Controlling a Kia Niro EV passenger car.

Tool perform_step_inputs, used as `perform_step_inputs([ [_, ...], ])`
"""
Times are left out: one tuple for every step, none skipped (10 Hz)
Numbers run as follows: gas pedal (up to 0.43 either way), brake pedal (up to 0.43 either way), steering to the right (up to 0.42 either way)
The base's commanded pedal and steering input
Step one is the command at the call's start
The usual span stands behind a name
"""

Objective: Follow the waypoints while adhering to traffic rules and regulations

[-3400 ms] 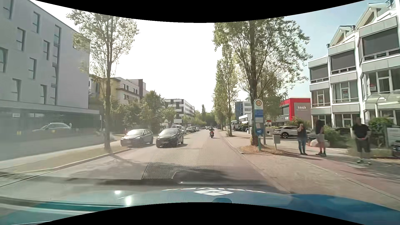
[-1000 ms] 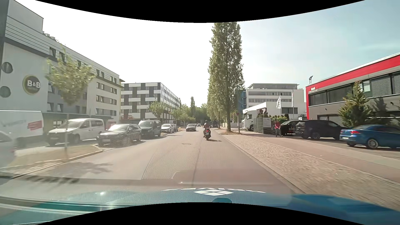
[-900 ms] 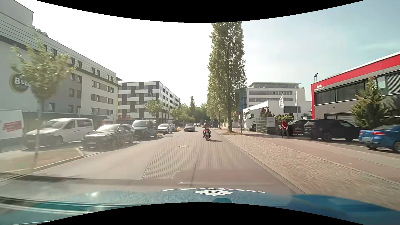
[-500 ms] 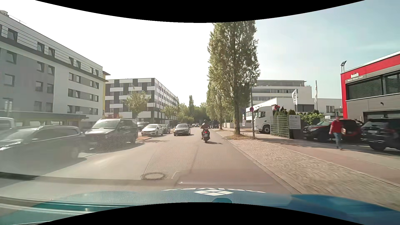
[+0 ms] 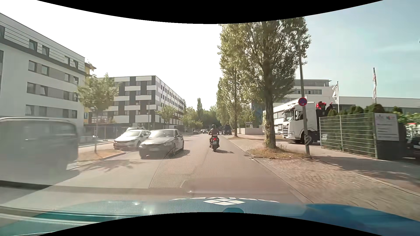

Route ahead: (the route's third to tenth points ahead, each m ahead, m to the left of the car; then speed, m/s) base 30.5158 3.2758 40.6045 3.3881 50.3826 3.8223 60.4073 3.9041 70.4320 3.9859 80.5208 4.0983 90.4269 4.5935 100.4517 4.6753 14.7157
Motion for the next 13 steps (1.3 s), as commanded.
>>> perform_step_inputs([
  [0.000, 0.226, -0.001],
  [0.000, 0.226, -0.001],
  [0.000, 0.220, -0.001],
  [0.000, 0.226, -0.002],
  [0.000, 0.226, -0.003],
  [0.000, 0.220, -0.003],
  [0.000, 0.220, -0.003],
  [0.000, 0.207, -0.005],
  [0.000, 0.195, -0.005],
  [0.000, 0.195, -0.005],
  [0.000, 0.195, -0.005],
  [0.000, 0.195, -0.005],
  [0.000, 0.183, -0.005],
])
